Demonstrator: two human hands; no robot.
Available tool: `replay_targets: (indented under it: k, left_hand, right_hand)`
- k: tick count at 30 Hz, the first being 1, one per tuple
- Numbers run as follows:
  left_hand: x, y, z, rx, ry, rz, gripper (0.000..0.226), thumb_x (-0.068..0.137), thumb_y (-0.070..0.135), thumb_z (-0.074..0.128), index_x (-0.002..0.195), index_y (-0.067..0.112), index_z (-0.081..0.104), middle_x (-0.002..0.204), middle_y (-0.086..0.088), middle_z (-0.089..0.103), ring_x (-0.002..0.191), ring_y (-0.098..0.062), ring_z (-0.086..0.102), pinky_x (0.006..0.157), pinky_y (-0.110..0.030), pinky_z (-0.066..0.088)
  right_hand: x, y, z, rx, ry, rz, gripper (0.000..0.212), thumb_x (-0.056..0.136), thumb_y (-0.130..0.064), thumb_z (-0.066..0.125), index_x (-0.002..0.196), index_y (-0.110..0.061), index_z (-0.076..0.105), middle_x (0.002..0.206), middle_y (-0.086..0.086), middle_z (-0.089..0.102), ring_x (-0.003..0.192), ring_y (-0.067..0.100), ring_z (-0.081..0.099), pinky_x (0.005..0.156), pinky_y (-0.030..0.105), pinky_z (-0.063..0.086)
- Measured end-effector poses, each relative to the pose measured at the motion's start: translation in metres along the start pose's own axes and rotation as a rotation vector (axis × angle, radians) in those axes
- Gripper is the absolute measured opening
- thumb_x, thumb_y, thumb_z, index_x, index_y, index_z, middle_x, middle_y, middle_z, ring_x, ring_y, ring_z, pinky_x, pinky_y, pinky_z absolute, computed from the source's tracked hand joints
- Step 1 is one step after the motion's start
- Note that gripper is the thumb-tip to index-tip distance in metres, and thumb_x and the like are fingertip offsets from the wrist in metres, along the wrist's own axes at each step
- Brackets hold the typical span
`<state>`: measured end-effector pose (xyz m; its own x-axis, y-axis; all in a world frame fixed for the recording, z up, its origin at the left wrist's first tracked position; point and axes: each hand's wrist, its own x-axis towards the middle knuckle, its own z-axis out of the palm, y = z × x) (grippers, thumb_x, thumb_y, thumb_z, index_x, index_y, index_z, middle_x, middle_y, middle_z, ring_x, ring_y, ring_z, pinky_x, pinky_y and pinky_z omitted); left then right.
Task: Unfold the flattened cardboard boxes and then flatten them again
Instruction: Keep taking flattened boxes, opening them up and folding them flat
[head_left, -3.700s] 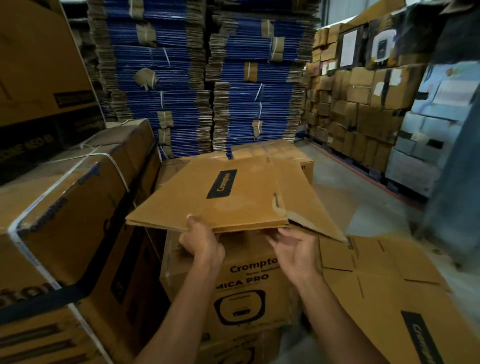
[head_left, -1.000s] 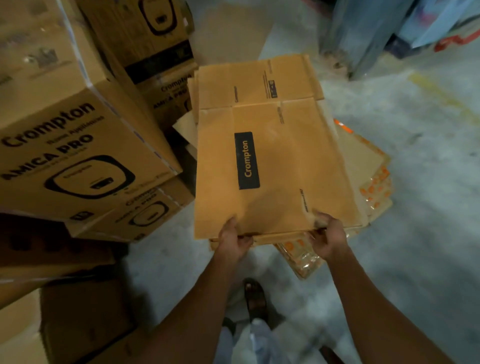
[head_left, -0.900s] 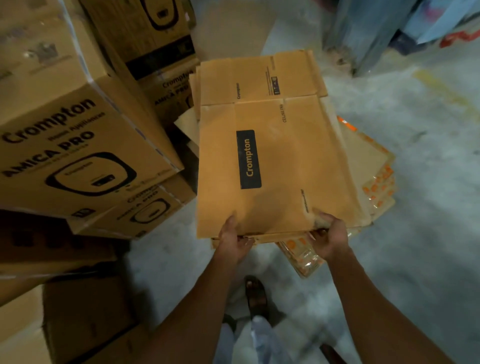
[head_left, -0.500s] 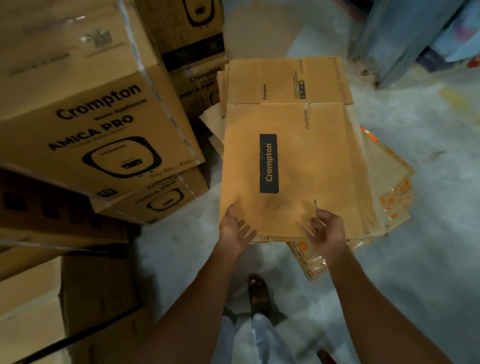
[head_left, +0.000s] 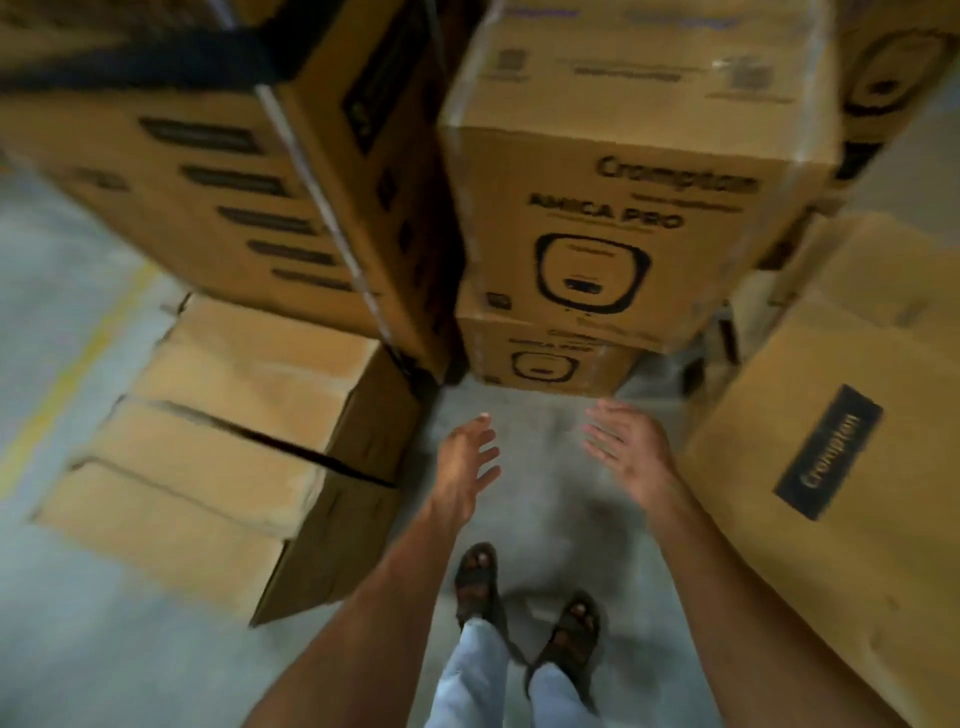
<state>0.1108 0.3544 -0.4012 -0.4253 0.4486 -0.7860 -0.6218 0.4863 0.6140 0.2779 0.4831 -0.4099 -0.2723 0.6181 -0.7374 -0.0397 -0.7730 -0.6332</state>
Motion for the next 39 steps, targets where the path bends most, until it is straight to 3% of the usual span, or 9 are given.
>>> replay_targets:
  k: [2, 6, 10, 16, 20, 25, 29, 33, 39]
  left_hand:
    - [0.006, 0.002, -0.056, -0.109, 0.086, -0.014, 0.04, 0.101, 0.034, 0.059, 0.136, 0.016, 0.056, 0.129, -0.02, 0.061, 0.127, -0.039, 0.056, 0.11, -0.052, 0.044]
    - [0.008, -0.002, -0.155, -0.272, 0.298, 0.005, 0.013, 0.103, 0.027, 0.058, 0.11, 0.017, 0.063, 0.105, -0.002, 0.063, 0.09, -0.018, 0.059, 0.081, -0.035, 0.047]
    - [0.012, -0.014, -0.228, -0.273, 0.522, 0.023, 0.01, 0.102, 0.024, 0.059, 0.109, 0.021, 0.064, 0.116, -0.006, 0.067, 0.102, -0.02, 0.062, 0.088, -0.036, 0.049]
    - [0.027, -0.056, -0.327, -0.316, 0.846, -0.068, 0.04, 0.098, 0.027, 0.066, 0.135, 0.016, 0.057, 0.125, 0.0, 0.06, 0.107, -0.02, 0.055, 0.087, -0.032, 0.042]
    - [0.055, -0.108, -0.376, -0.359, 0.985, -0.19, 0.067, 0.092, 0.032, 0.072, 0.15, 0.014, 0.043, 0.151, -0.011, 0.047, 0.132, -0.032, 0.049, 0.106, -0.041, 0.04]
    - [0.095, -0.17, -0.407, -0.541, 0.896, -0.328, 0.082, 0.09, 0.034, 0.074, 0.156, 0.013, 0.03, 0.157, -0.012, 0.042, 0.138, -0.035, 0.045, 0.11, -0.046, 0.039]
    - [0.114, -0.194, -0.411, -0.617, 0.766, -0.259, 0.04, 0.085, 0.025, 0.077, 0.12, 0.02, 0.057, 0.115, 0.004, 0.065, 0.11, -0.022, 0.058, 0.092, -0.039, 0.039]
    - [0.098, -0.179, -0.415, -0.643, 0.8, -0.166, 0.063, 0.082, 0.03, 0.08, 0.126, 0.018, 0.037, 0.112, 0.006, 0.056, 0.099, -0.013, 0.053, 0.088, -0.04, 0.04]
    - [0.042, -0.104, -0.463, -0.598, 1.014, 0.089, 0.054, 0.073, 0.064, 0.073, 0.093, 0.025, 0.04, 0.096, 0.0, 0.055, 0.089, -0.021, 0.055, 0.073, -0.039, 0.043]
  right_hand:
    - [0.008, 0.013, 0.059, -0.137, -0.092, 0.028, 0.017, 0.098, -0.006, 0.053, 0.111, -0.012, 0.062, 0.11, 0.009, 0.069, 0.096, 0.025, 0.067, 0.084, 0.037, 0.054]
    - [0.013, 0.052, 0.168, -0.365, -0.255, 0.081, 0.017, 0.096, -0.003, 0.055, 0.104, -0.014, 0.065, 0.103, 0.006, 0.07, 0.09, 0.024, 0.068, 0.076, 0.036, 0.055]
    - [0.017, 0.101, 0.25, -0.561, -0.365, 0.109, 0.016, 0.096, -0.004, 0.057, 0.103, -0.015, 0.065, 0.101, 0.005, 0.071, 0.087, 0.023, 0.069, 0.075, 0.035, 0.055]
    - [0.044, 0.191, 0.337, -0.847, -0.492, 0.149, 0.012, 0.097, -0.008, 0.061, 0.105, -0.016, 0.065, 0.109, 0.01, 0.07, 0.102, 0.028, 0.068, 0.076, 0.036, 0.055]
    - [0.085, 0.259, 0.367, -1.069, -0.52, 0.145, 0.023, 0.095, -0.013, 0.064, 0.117, -0.02, 0.061, 0.121, 0.01, 0.064, 0.115, 0.026, 0.061, 0.086, 0.039, 0.052]
    - [0.124, 0.321, 0.38, -1.335, -0.52, 0.041, 0.062, 0.093, -0.029, 0.068, 0.147, -0.013, 0.044, 0.135, 0.004, 0.056, 0.12, 0.022, 0.054, 0.098, 0.036, 0.043]
    - [0.135, 0.338, 0.378, -1.48, -0.533, 0.008, 0.05, 0.087, -0.033, 0.071, 0.133, -0.018, 0.059, 0.123, 0.002, 0.067, 0.112, 0.022, 0.06, 0.09, 0.035, 0.048]
    - [0.122, 0.323, 0.387, -1.461, -0.583, -0.074, 0.044, 0.082, -0.041, 0.07, 0.123, -0.025, 0.064, 0.119, 0.0, 0.068, 0.112, 0.023, 0.062, 0.098, 0.042, 0.05]
    - [0.06, 0.284, 0.444, -1.386, -0.639, -0.333, 0.038, 0.094, -0.064, 0.053, 0.113, -0.031, 0.05, 0.121, 0.004, 0.052, 0.107, 0.024, 0.053, 0.091, 0.041, 0.048]
